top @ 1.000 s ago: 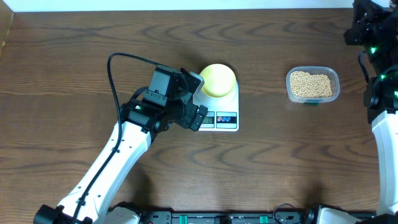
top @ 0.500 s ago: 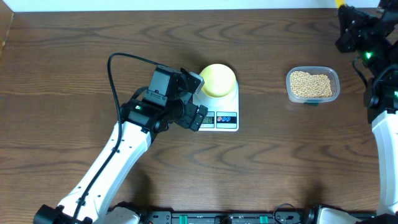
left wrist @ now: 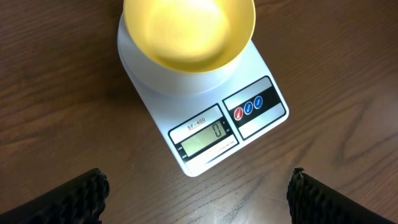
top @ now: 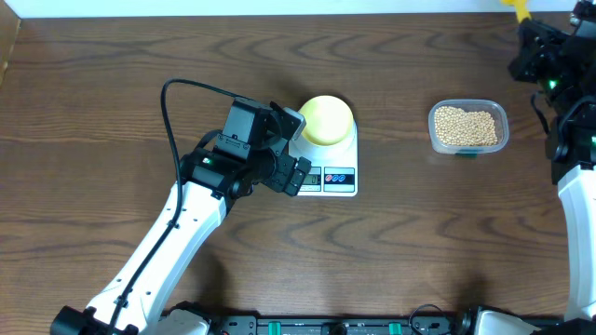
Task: Scoop item into bowl and weigh 50g on scale
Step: 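Lower the yellow scoop with the right gripper into the soybean tub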
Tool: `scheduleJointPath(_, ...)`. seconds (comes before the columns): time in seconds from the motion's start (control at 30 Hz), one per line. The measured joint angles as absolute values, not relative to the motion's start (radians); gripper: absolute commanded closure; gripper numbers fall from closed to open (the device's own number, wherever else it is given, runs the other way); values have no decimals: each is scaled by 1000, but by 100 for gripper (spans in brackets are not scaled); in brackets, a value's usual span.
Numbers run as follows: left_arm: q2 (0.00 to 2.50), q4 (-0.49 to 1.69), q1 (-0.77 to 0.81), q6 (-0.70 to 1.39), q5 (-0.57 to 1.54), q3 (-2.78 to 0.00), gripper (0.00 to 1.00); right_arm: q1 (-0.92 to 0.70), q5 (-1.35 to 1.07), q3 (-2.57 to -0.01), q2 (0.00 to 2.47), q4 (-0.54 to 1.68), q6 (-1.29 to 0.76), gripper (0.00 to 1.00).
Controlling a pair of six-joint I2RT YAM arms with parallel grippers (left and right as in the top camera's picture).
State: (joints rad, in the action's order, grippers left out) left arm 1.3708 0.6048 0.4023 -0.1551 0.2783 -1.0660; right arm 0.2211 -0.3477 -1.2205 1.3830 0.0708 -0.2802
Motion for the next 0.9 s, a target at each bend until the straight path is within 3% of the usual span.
scheduleJointPath(0.27, 1371, 605, 402, -155, 278, -1066, 5, 261, -219, -1221, 1384, 126, -272, 99)
scheduleJointPath(0.63, 1371, 605, 402, -155, 275, -1066, 6, 274, -190, -1222, 1385, 569, -33, 99)
scheduleJointPath(0.9, 1371, 605, 402, -155, 274, -1066, 6, 273, -247, -1222, 1385, 787, 24, 99)
